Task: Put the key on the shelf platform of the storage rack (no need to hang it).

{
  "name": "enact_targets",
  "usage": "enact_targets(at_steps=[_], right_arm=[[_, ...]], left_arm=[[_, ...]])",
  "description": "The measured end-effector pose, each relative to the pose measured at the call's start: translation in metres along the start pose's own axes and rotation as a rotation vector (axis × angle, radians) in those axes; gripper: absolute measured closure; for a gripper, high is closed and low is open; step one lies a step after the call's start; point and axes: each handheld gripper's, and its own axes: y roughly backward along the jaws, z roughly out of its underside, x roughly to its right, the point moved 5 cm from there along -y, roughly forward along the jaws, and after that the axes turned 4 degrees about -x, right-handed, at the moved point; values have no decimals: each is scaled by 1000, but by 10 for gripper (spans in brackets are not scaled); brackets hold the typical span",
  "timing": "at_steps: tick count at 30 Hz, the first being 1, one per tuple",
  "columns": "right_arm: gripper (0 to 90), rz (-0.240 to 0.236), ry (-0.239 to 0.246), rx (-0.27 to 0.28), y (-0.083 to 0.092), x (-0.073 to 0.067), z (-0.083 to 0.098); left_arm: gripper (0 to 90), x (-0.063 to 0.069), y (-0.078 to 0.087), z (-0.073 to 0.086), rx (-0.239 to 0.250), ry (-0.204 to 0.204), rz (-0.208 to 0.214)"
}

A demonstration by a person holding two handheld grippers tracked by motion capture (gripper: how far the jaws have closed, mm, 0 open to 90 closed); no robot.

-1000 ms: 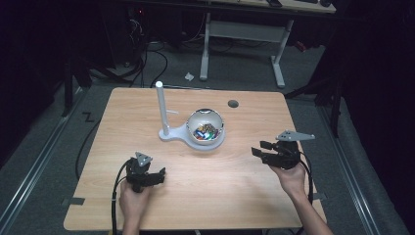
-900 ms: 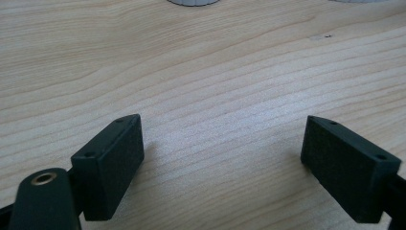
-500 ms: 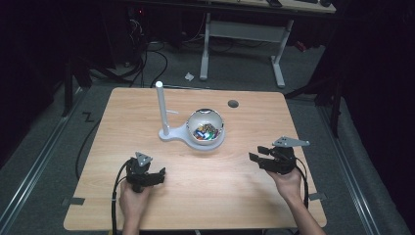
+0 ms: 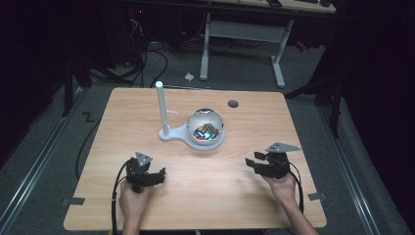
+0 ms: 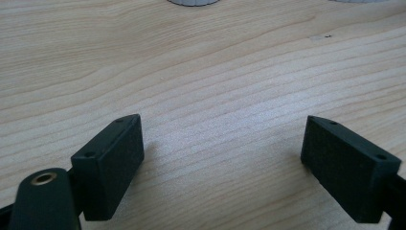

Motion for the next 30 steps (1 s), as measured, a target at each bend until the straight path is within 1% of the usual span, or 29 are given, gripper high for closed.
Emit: enact_targets(at_steps=[3,9,11,12,16,17,22,27,29,30], right_arm=[[485,4,-1,-9,-5,1,4],[480,11,-19,-24,-11,4,13],[478,19,-14,-27,-13,4,15],[477,20,-23,-30,-14,4,17],[471,27,-16,-36,-19,5,21],[469,24,-22,-41,-20,4,22],[460,27,-15,-52,-24,2,25],[453,40,7,-72,-31,-1,30],[452,45,17,-71,-33,-2,31],[451,45,9,-77,-35,-3,32]], left_arm=[[151,0,0,0,0,-1,1],[151,0,0,0,0,0,0],[151,0,0,0,0,0,0],[151,0,0,0,0,1,0],[151,0,0,0,0,0,0],[151,0,0,0,0,0,0],[151,0,0,0,0,0,0],[151,0,0,0,0,1,0],[151,0,0,0,0,1,0],[151,0,0,0,0,0,0]])
